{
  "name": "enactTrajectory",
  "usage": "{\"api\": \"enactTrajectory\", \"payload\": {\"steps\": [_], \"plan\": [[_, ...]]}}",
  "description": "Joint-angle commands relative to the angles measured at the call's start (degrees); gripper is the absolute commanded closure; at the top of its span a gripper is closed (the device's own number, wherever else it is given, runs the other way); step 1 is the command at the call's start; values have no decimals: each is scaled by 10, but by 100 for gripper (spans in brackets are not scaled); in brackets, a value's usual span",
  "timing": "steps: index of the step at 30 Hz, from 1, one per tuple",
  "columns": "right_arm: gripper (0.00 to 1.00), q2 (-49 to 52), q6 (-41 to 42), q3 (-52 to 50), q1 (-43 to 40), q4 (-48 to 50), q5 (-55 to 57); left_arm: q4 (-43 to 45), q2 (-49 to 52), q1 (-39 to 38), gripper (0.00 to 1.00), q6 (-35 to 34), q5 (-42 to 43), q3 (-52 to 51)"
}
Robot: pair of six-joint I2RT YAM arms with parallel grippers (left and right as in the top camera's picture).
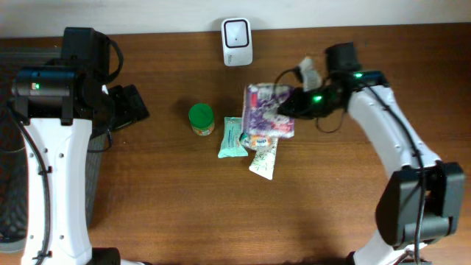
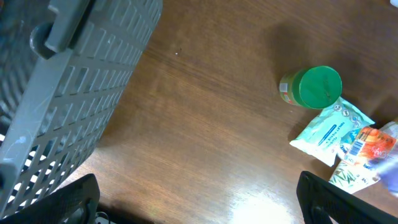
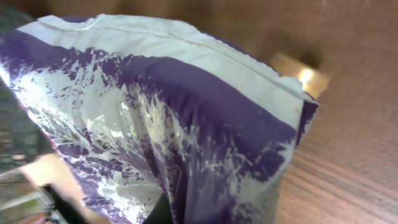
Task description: Scan the item barcode
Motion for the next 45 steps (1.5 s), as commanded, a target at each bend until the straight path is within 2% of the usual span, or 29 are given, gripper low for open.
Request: {"api": "enactTrajectory", "payload": {"steps": [1, 2, 4, 9, 19, 23, 27, 42, 45], "plan": [[96, -17, 44, 15, 58, -1, 99, -1, -9, 2, 1, -7, 0, 6], [96, -17, 77, 17, 74, -2, 132, -1, -9, 2, 1, -7, 0, 6], [96, -17, 92, 30, 104, -3, 178, -1, -9, 2, 1, -7, 0, 6], [96, -17, 92, 74, 137, -12, 175, -1, -9, 2, 1, -7, 0, 6], [96, -17, 92, 78, 136, 28, 146, -1, -9, 2, 1, -7, 0, 6], [96, -17, 29, 105, 136, 56, 136, -1, -9, 2, 1, -7, 0, 6], [96, -17, 30, 111, 136, 73, 137, -1, -9, 2, 1, -7, 0, 6], [96, -17, 30, 111, 136, 52, 139, -1, -9, 2, 1, -7, 0, 6], [96, -17, 53, 111, 136, 19, 220, -1, -9, 2, 1, -7, 0, 6]]}}
